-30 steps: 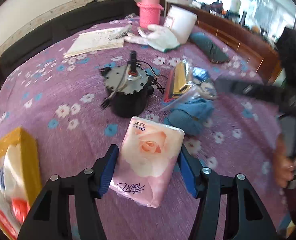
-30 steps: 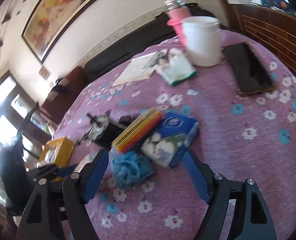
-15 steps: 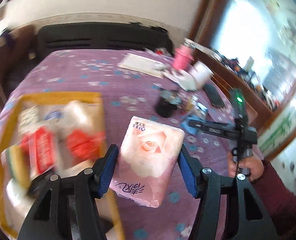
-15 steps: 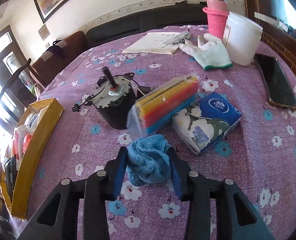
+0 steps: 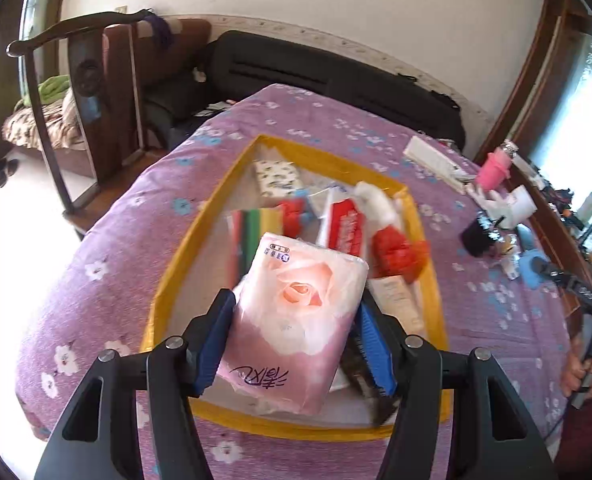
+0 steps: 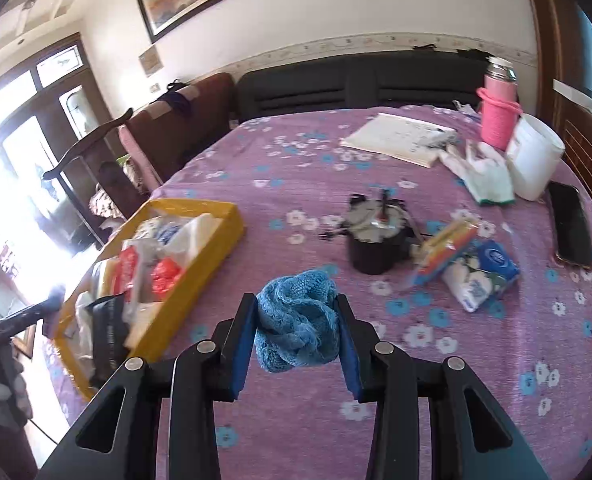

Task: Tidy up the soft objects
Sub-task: 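Carry the pink pack and blue scrubber into the yellow tray, release both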

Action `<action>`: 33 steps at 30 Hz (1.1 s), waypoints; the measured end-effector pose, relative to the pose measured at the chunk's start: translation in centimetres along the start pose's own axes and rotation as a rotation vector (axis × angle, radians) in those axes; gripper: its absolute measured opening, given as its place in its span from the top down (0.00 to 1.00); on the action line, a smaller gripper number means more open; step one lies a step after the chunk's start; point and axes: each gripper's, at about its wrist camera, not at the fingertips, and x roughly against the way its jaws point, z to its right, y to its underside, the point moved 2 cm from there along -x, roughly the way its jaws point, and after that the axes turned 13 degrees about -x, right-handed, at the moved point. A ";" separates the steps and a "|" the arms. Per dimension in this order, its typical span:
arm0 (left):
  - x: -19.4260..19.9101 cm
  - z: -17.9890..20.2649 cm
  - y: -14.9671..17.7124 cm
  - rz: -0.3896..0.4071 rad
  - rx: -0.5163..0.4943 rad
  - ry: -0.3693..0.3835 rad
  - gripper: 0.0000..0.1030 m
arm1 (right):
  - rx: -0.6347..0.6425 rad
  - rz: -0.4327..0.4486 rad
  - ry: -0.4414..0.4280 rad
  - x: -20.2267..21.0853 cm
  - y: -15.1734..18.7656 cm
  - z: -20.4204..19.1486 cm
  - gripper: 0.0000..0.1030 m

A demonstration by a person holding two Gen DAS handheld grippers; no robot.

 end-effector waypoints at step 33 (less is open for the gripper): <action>1.0 -3.0 2.9 0.110 0.043 0.056 0.22 | 0.118 -0.336 -0.015 -19.1 1.7 -17.5 0.60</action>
